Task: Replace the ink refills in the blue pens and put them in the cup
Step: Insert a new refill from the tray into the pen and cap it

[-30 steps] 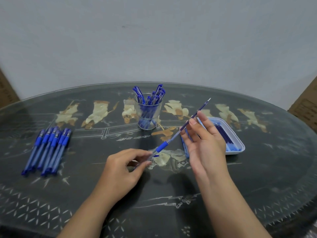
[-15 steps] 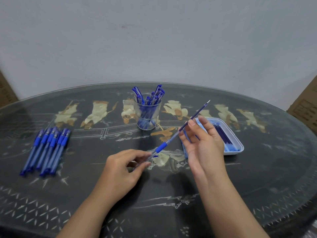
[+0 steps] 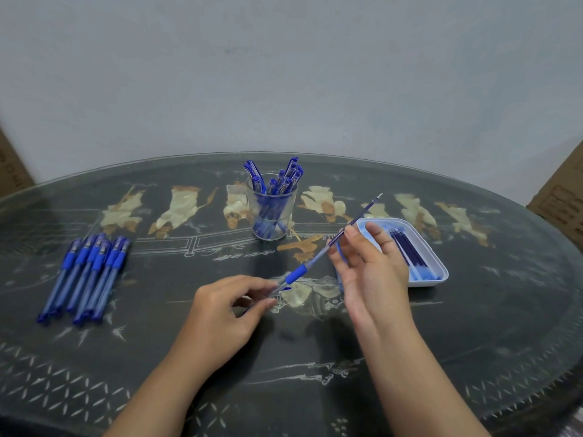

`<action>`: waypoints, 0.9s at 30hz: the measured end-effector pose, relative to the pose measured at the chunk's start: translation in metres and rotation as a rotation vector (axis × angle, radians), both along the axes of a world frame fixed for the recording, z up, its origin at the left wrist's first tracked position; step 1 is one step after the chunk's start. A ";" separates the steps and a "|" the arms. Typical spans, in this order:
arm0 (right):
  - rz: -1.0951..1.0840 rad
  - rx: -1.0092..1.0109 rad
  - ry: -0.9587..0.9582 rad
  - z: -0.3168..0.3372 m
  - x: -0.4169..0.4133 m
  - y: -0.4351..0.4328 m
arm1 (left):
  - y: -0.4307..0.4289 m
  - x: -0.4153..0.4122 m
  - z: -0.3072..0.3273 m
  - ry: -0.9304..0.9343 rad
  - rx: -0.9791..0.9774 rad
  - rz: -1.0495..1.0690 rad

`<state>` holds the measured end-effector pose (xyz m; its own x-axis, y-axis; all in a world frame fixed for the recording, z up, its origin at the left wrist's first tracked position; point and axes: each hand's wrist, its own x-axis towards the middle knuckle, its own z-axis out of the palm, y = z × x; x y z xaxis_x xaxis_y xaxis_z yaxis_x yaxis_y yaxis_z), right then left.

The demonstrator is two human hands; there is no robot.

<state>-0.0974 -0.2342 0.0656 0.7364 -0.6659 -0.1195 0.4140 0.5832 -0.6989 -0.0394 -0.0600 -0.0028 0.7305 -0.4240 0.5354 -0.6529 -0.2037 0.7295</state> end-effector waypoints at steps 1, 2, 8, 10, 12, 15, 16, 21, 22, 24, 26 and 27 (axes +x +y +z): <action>-0.017 -0.056 -0.005 0.000 0.000 0.002 | 0.000 0.000 0.000 0.005 0.002 0.002; -0.034 -0.105 -0.011 0.001 -0.001 0.005 | 0.000 0.000 -0.001 0.008 0.006 0.003; -0.146 -0.222 -0.022 0.005 -0.003 0.015 | -0.001 -0.002 0.002 0.073 -0.009 0.027; -0.121 -0.242 -0.015 0.002 -0.001 0.020 | -0.003 -0.003 0.004 0.084 -0.023 0.024; -0.054 -0.277 0.009 -0.003 0.000 0.025 | -0.003 -0.004 0.005 0.096 -0.039 0.035; 0.075 -0.365 0.062 -0.010 0.002 0.031 | -0.002 -0.004 0.006 0.145 -0.066 0.068; 0.109 -0.406 0.078 -0.012 0.002 0.032 | -0.002 -0.003 0.006 0.165 -0.071 0.077; 0.153 -0.583 0.113 -0.018 0.004 0.029 | -0.001 0.001 0.003 0.266 -0.105 0.110; 0.154 -0.610 0.120 -0.020 0.004 0.028 | 0.000 0.002 0.003 0.284 -0.118 0.117; 0.157 -0.723 0.164 -0.027 0.006 0.026 | 0.000 0.004 0.003 0.322 -0.163 0.146; 0.167 -0.983 0.256 -0.040 0.009 0.023 | 0.001 0.006 0.002 0.369 -0.239 0.196; 0.160 -1.176 0.313 -0.049 0.011 0.023 | 0.002 0.008 0.002 0.385 -0.275 0.220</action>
<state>-0.0865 -0.2109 0.0166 0.8674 -0.3919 0.3066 0.1156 -0.4407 -0.8902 -0.0314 -0.0581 -0.0007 0.9524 -0.1200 0.2801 -0.2898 -0.0728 0.9543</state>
